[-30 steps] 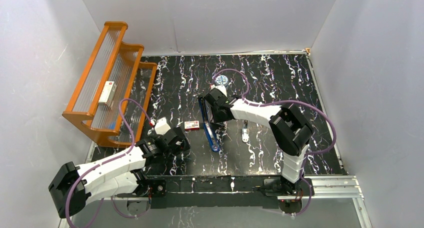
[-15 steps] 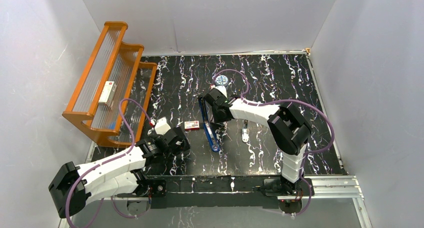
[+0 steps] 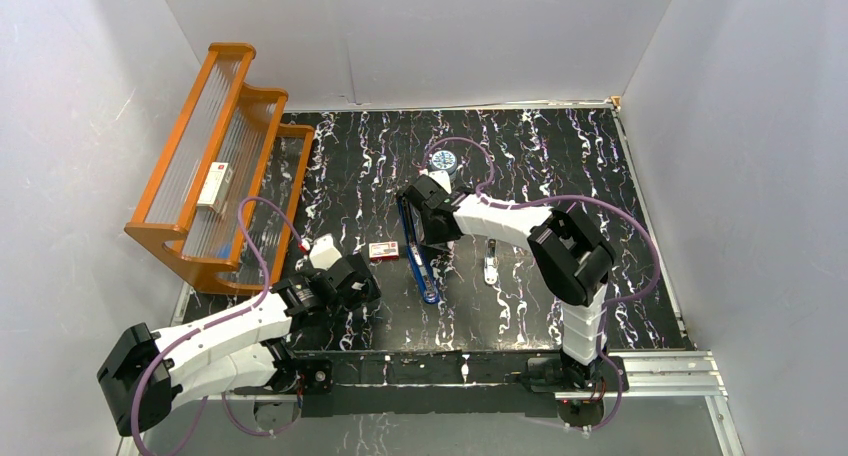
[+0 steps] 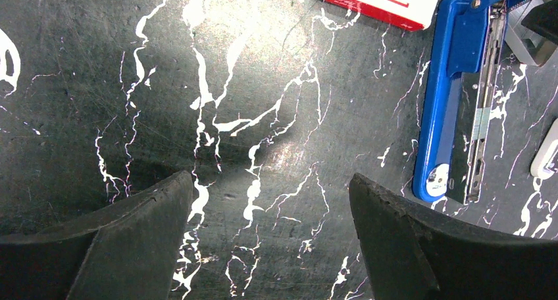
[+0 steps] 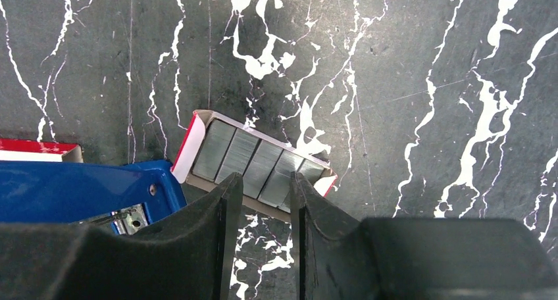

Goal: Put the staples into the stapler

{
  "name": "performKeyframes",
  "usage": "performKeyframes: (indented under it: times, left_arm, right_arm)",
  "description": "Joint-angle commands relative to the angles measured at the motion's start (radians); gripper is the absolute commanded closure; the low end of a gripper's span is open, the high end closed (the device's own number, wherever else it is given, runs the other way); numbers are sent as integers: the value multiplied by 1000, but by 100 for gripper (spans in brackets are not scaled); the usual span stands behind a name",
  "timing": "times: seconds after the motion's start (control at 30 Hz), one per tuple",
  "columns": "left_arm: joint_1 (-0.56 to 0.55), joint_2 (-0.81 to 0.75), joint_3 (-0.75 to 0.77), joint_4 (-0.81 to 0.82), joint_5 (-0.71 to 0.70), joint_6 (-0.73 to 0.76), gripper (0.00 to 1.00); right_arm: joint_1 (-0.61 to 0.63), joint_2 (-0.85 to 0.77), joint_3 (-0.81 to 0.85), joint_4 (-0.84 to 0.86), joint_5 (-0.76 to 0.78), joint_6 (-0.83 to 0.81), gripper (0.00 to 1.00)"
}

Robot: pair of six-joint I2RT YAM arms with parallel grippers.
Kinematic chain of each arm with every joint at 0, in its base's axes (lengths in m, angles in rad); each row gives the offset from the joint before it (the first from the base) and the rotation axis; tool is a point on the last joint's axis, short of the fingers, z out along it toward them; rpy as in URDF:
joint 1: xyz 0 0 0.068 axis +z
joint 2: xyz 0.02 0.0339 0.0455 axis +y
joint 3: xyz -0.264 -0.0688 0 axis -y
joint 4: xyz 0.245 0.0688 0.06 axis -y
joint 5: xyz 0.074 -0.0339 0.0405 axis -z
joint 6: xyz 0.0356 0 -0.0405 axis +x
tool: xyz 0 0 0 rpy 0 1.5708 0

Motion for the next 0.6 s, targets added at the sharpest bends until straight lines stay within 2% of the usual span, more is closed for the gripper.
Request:
performKeyframes:
  times: [0.0,0.57]
  left_arm:
    - [4,-2,-5,-11,-33,-2,14]
    - [4,1,-6,-3,-29,-3,14]
  right_arm:
    - [2,10,50,-39,43,21,59]
    - [3,10,39,-38,55,47,59]
